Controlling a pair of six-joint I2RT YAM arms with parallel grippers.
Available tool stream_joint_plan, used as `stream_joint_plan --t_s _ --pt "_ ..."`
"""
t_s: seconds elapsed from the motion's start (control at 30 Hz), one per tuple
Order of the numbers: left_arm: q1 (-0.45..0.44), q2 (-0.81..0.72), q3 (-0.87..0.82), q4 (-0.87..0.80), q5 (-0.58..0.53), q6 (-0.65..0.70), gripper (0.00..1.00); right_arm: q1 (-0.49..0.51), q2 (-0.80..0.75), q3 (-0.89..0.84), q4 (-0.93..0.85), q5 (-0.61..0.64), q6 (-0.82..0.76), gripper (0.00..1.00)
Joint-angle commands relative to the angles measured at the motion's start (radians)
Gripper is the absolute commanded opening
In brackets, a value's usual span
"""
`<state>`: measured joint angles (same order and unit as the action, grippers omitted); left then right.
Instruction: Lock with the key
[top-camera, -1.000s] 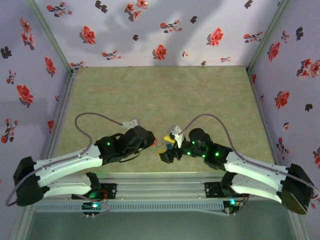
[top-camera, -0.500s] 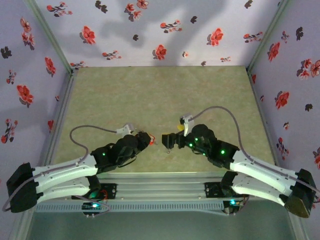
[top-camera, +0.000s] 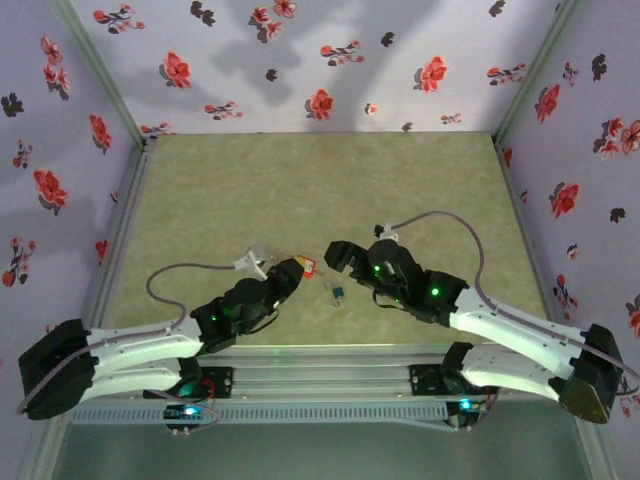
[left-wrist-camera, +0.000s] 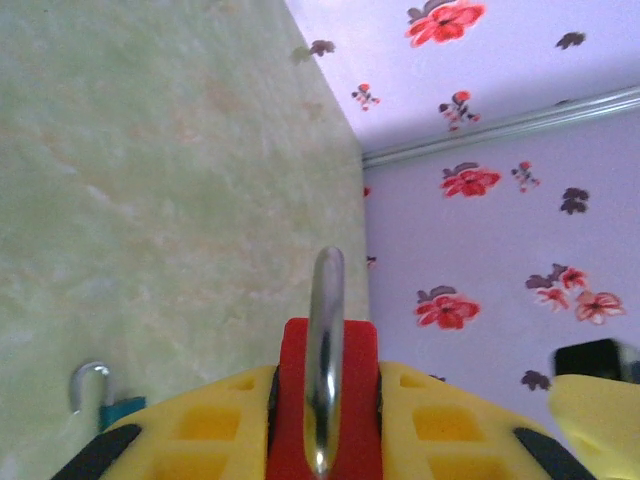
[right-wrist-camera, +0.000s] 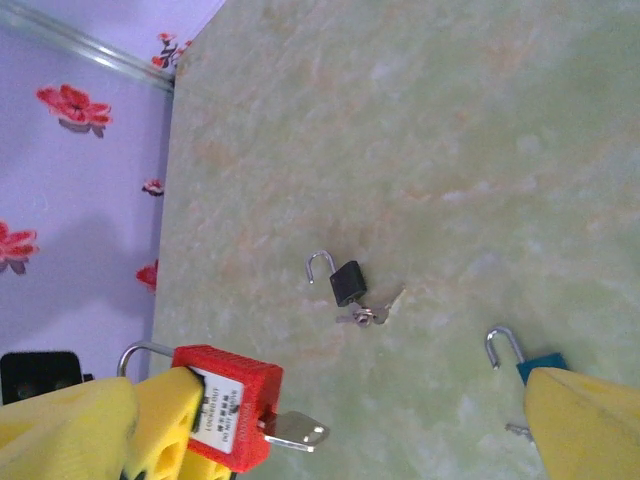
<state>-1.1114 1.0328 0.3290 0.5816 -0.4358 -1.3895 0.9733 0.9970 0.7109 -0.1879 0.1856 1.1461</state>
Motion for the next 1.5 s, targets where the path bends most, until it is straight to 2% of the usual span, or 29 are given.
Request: stream_joint_plan --t_s 0.0,0.3,0.37,0.53,0.63,0.93,1.03,1.17,1.47 --pt "0.007 0.037 -0.024 0.196 -0.045 0.0 0.0 0.005 -0.029 -0.037 0.066 0.051 0.174 0.96" --pt "0.007 0.169 -0.025 0.38 -0.048 -0.038 0.0 0.01 -0.028 -0.103 0.141 0.064 0.339 0.8" --pt "0.007 0.198 -0.05 0.419 -0.049 -0.048 0.0 0.015 -0.026 -0.125 0.18 0.061 0.359 0.75" --pt "0.007 0.243 -0.052 0.463 -0.048 -0.067 0.0 0.022 -0.021 -0.136 0.215 0.063 0.371 0.68" --pt "0.007 0.261 -0.053 0.479 -0.056 -0.076 0.0 0.026 -0.017 -0.14 0.231 0.061 0.378 0.59" --pt "0.007 0.351 -0.048 0.59 -0.067 -0.098 0.0 0.035 0.027 -0.152 0.295 0.032 0.419 0.57" --pt "0.007 0.376 -0.039 0.606 -0.063 -0.107 0.0 0.036 0.034 -0.155 0.311 0.029 0.423 0.5" --pt "0.005 0.383 -0.037 0.614 -0.063 -0.106 0.0 0.037 0.04 -0.158 0.314 0.036 0.426 0.45" --pt "0.004 0.387 -0.036 0.616 -0.063 -0.111 0.0 0.036 0.067 -0.174 0.345 0.021 0.455 0.46"
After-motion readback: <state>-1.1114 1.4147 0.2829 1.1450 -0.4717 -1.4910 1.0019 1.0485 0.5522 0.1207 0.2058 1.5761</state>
